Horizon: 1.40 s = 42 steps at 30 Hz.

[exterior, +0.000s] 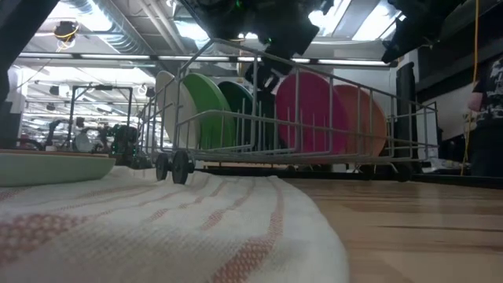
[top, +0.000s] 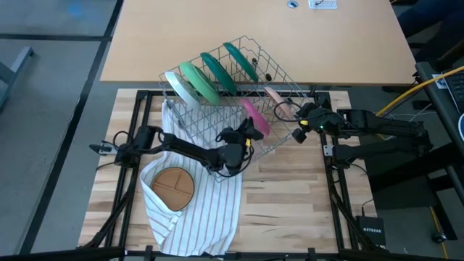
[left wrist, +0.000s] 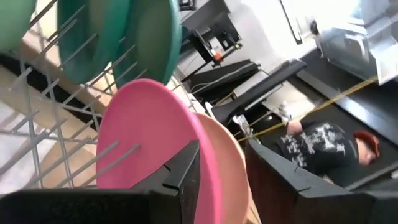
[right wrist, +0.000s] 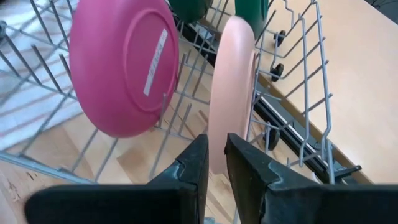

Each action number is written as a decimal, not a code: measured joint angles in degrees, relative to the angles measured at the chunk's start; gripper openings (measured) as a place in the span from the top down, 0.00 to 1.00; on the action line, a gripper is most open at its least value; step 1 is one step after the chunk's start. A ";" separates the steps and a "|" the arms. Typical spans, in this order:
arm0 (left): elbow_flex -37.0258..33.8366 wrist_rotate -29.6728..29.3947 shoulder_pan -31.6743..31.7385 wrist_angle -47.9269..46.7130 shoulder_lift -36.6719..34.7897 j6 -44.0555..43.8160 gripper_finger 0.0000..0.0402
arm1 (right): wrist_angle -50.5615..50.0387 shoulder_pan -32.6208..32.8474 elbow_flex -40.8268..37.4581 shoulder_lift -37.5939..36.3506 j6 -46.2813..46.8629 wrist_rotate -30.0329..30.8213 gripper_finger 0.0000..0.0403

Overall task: Sort dishes
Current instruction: Put the brown plate in the dish rack

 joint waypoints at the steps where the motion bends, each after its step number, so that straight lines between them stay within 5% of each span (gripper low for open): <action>1: 0.00 -0.03 -0.53 0.36 -0.21 1.52 0.71 | -0.42 0.00 0.00 0.02 0.00 0.00 0.84; 5: 0.00 0.02 -3.06 1.50 -1.89 12.92 0.71 | -2.64 0.00 0.00 0.00 0.03 0.00 0.84; 14: 0.02 1.80 -13.93 1.12 -9.76 57.07 0.71 | -2.98 0.00 0.00 0.01 0.04 0.00 0.84; 22: -0.20 -8.65 -27.89 1.03 -12.76 71.23 0.71 | -2.59 0.00 0.00 0.02 1.68 -3.72 0.84; 27: -0.37 -8.76 -35.48 -4.91 -12.07 59.84 0.71 | -2.59 0.02 0.00 0.02 2.55 -8.43 0.84; 37: -0.37 -8.19 -43.80 -38.60 -11.98 18.13 0.71 | -2.63 0.36 0.00 0.02 10.96 -16.38 0.84; 42: -0.37 3.52 -45.09 -51.29 -11.98 4.53 0.71 | -1.53 6.33 0.00 0.02 16.64 -16.49 0.84</action>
